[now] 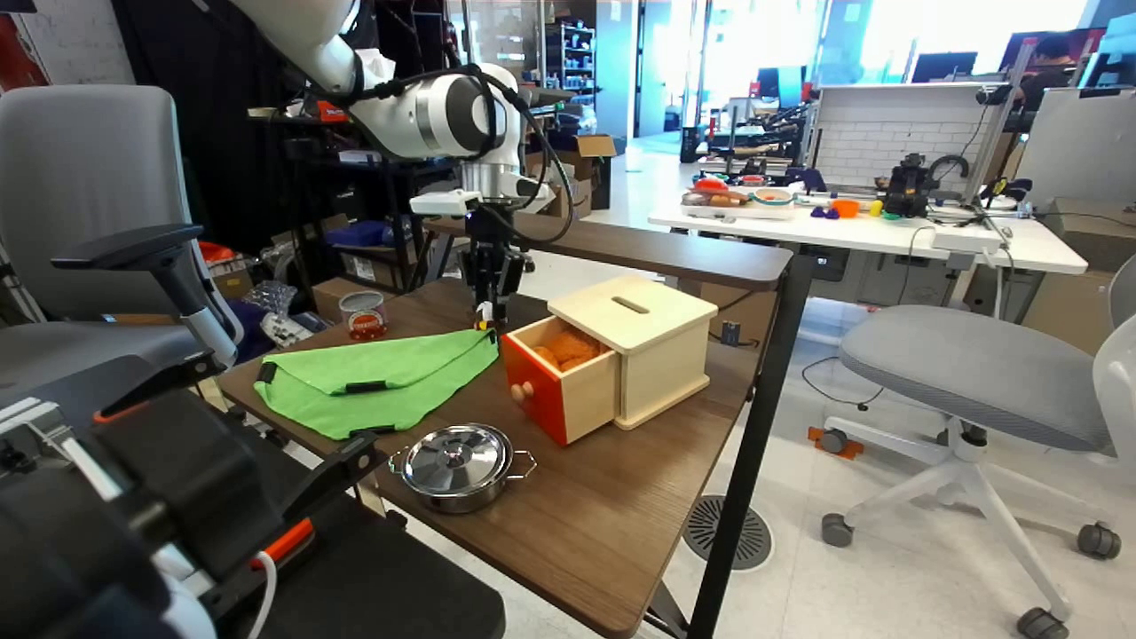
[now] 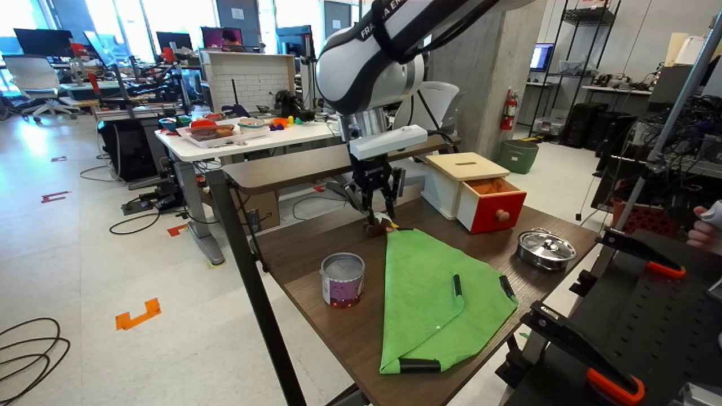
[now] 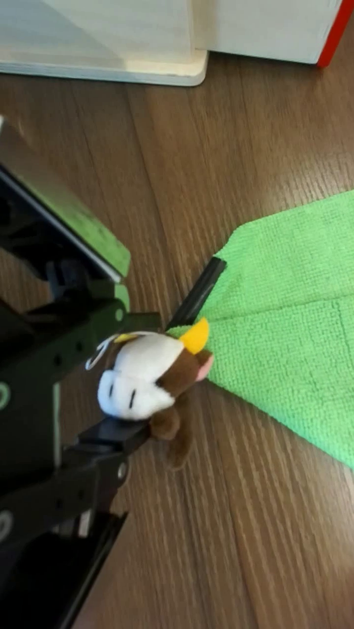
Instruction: Move the brown bear backward to the left
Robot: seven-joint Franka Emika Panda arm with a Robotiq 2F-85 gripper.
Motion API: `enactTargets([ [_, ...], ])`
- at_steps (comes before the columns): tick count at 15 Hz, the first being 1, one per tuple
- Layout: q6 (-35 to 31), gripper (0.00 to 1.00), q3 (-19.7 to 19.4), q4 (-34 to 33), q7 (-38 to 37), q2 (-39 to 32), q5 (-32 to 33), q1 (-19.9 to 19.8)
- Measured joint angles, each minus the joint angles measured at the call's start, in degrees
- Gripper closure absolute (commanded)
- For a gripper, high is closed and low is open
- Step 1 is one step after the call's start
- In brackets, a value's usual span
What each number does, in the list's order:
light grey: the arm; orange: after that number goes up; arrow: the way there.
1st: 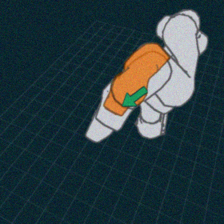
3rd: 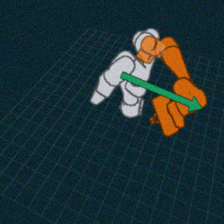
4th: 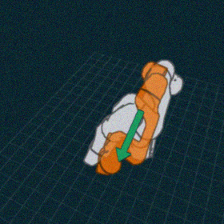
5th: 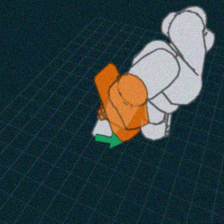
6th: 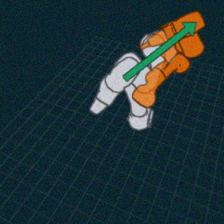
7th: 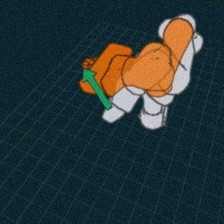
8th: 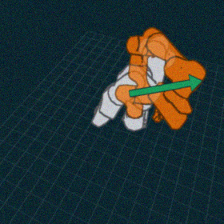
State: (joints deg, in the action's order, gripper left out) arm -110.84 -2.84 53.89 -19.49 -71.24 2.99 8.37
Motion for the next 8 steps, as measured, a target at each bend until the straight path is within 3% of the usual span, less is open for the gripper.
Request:
enactTargets([
  [3,0.0,0.01,-0.47,-0.24,-0.63,0.59,0.01,-0.19],
  [8,-0.83,0.0,-0.74,2.62,-0.92,5.83,-0.09,-1.68],
])
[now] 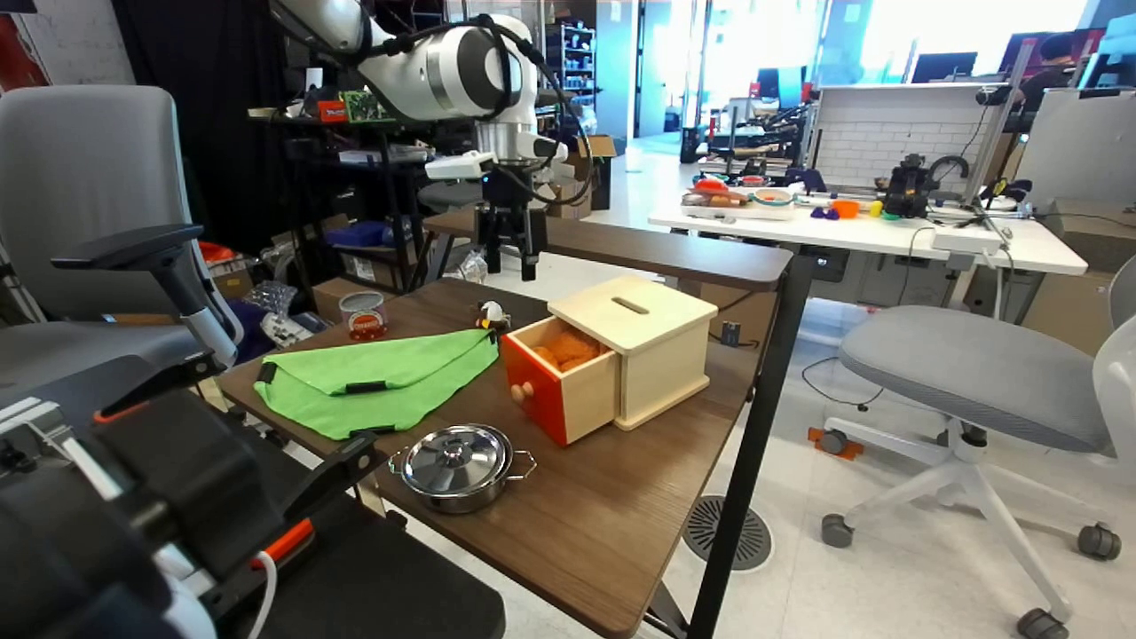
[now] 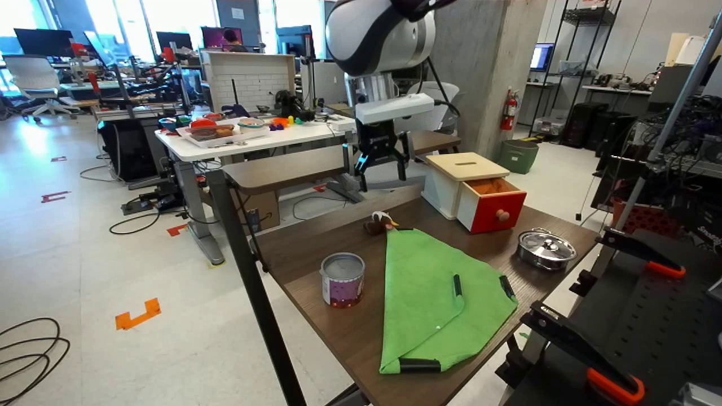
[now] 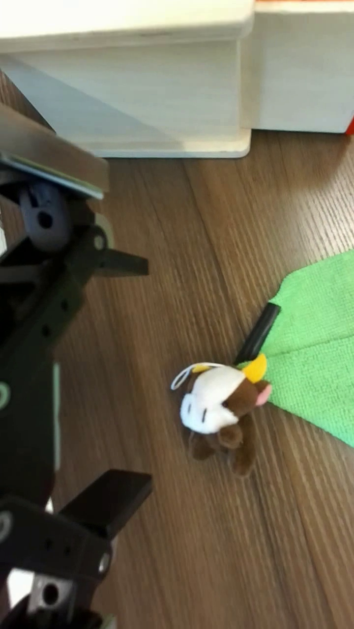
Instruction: Move the brown bear backward to the left
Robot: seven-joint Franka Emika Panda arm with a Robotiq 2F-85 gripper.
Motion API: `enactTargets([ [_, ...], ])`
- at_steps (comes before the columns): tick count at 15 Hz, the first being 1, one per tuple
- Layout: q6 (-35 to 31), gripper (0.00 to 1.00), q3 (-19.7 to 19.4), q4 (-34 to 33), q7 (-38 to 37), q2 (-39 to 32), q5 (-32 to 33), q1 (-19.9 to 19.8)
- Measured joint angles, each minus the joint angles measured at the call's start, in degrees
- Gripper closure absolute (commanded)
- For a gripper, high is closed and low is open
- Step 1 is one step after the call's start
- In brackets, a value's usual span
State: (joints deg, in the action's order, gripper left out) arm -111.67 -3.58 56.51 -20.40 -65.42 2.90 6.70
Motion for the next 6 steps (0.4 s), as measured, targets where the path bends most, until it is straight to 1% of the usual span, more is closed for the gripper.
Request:
enactTargets([
  [6,-6.89,0.0,-0.39,14.1,-0.42,14.08,-0.25,-0.82],
])
